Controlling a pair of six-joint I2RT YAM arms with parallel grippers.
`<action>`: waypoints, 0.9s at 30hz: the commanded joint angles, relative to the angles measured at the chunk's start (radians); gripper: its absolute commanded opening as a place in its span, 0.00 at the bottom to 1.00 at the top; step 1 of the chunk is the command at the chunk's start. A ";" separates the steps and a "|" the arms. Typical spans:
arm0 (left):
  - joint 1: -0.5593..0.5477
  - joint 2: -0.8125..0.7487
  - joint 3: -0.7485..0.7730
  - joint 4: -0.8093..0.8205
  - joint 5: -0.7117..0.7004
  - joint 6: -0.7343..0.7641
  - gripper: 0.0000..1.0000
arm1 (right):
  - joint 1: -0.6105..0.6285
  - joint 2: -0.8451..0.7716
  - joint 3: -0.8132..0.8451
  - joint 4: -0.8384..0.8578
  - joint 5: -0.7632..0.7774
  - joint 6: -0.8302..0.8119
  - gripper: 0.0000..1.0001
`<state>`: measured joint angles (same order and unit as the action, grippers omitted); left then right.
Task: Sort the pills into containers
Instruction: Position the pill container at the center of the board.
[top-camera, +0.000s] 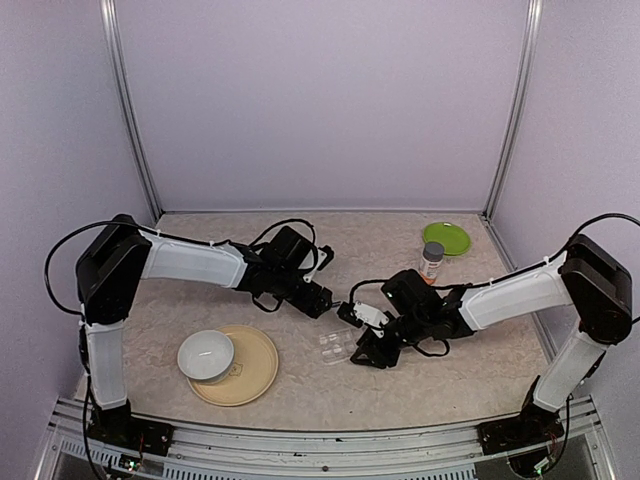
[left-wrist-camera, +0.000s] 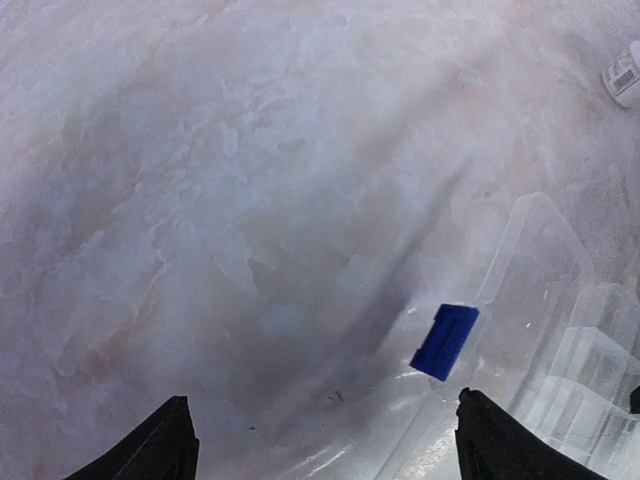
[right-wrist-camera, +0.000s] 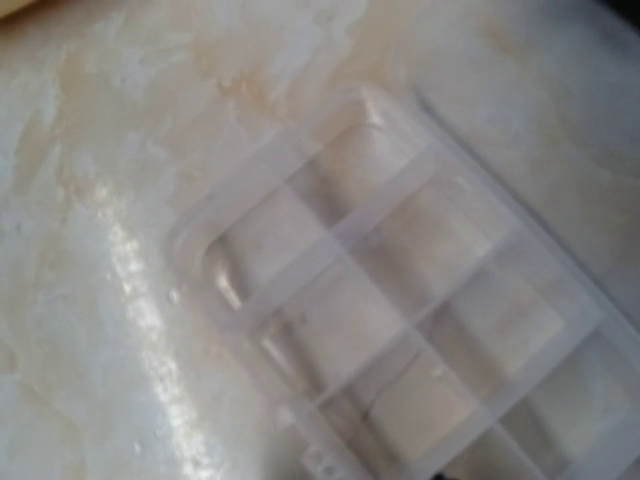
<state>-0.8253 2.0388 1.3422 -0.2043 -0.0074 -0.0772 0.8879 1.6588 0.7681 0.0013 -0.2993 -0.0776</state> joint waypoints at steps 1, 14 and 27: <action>0.005 -0.104 -0.025 0.084 0.014 -0.027 0.88 | 0.005 0.017 0.039 0.006 0.005 0.018 0.47; 0.035 -0.299 -0.194 0.169 -0.102 -0.118 0.91 | 0.005 0.125 0.178 -0.040 0.088 0.064 0.48; 0.041 -0.440 -0.300 0.184 -0.174 -0.164 0.93 | -0.002 0.262 0.329 -0.080 0.194 0.042 0.48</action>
<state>-0.7906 1.6398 1.0653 -0.0505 -0.1467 -0.2207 0.8879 1.8751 1.0447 -0.0471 -0.1631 -0.0277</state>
